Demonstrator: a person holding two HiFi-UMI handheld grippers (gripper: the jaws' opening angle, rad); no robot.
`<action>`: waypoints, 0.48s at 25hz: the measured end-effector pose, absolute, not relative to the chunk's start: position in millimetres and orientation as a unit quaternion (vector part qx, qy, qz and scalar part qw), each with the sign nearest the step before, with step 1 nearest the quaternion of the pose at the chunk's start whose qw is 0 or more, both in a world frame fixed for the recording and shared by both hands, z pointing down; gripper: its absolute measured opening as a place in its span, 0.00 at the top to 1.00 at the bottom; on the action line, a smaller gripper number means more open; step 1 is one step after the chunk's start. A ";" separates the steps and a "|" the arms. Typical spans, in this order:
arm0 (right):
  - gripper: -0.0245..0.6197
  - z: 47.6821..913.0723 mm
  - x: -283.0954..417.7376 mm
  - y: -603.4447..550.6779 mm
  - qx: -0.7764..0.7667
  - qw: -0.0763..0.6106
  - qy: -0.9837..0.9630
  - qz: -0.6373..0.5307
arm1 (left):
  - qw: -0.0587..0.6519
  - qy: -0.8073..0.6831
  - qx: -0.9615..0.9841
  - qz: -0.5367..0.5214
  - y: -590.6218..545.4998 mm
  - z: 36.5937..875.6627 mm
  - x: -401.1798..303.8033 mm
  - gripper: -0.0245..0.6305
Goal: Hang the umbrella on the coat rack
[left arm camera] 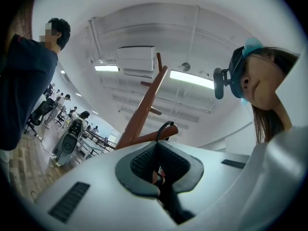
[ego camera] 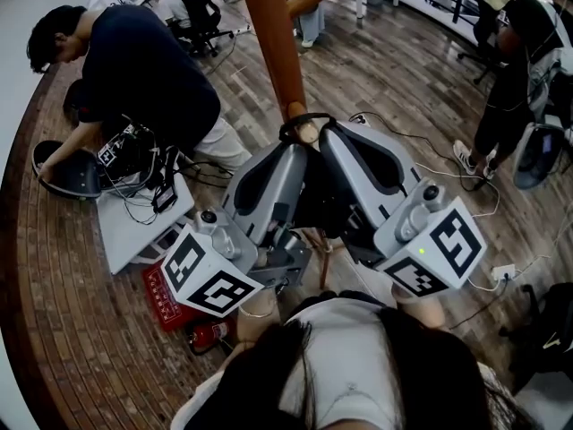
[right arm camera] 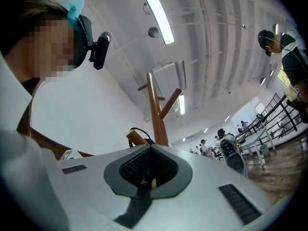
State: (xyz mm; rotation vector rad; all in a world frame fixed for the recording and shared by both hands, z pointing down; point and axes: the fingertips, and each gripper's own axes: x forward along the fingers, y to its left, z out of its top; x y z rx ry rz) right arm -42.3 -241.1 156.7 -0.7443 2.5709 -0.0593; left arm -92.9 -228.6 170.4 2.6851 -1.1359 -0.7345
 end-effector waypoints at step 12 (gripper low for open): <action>0.91 171.7 -44.8 -249.2 -0.285 0.221 0.932 -0.037 | 0.088 -0.379 0.890 -0.238 -234.9 185.0 -93.7 0.94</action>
